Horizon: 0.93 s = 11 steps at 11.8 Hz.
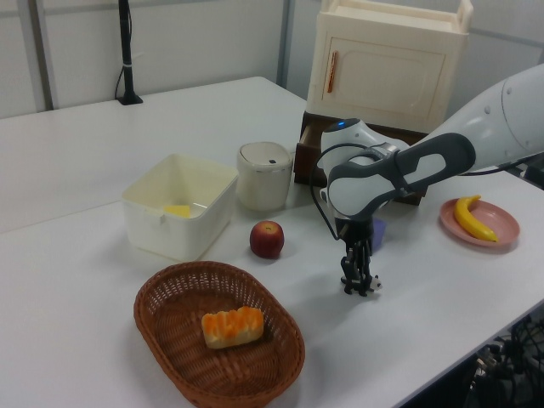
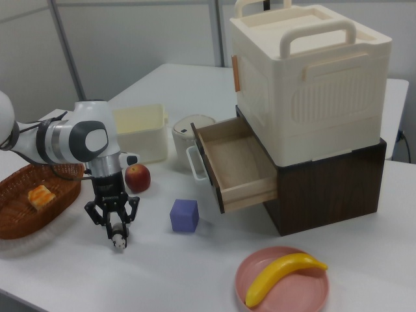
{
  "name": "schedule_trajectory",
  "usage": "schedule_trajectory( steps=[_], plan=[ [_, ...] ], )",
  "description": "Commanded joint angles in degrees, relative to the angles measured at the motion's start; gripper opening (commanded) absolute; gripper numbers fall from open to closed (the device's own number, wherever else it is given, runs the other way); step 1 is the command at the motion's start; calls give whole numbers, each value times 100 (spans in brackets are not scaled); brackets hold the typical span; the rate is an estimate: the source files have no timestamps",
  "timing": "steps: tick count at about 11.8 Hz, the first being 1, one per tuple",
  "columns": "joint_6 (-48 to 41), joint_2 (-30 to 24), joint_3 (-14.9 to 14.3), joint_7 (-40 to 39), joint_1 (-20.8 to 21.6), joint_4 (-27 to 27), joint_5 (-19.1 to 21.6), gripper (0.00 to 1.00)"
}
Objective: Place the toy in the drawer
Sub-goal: 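Lift the panda toy and carry it over the open drawer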
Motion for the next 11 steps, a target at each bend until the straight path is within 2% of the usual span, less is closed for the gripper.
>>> schedule_trajectory(
  steps=[1,7,11],
  plan=[
    [120,10,-119,145,132,153,-97,2],
    [58,-8,-49,926,141,1557,61,0],
    [58,35,-92,1051,27,2587,569,0]
  ],
)
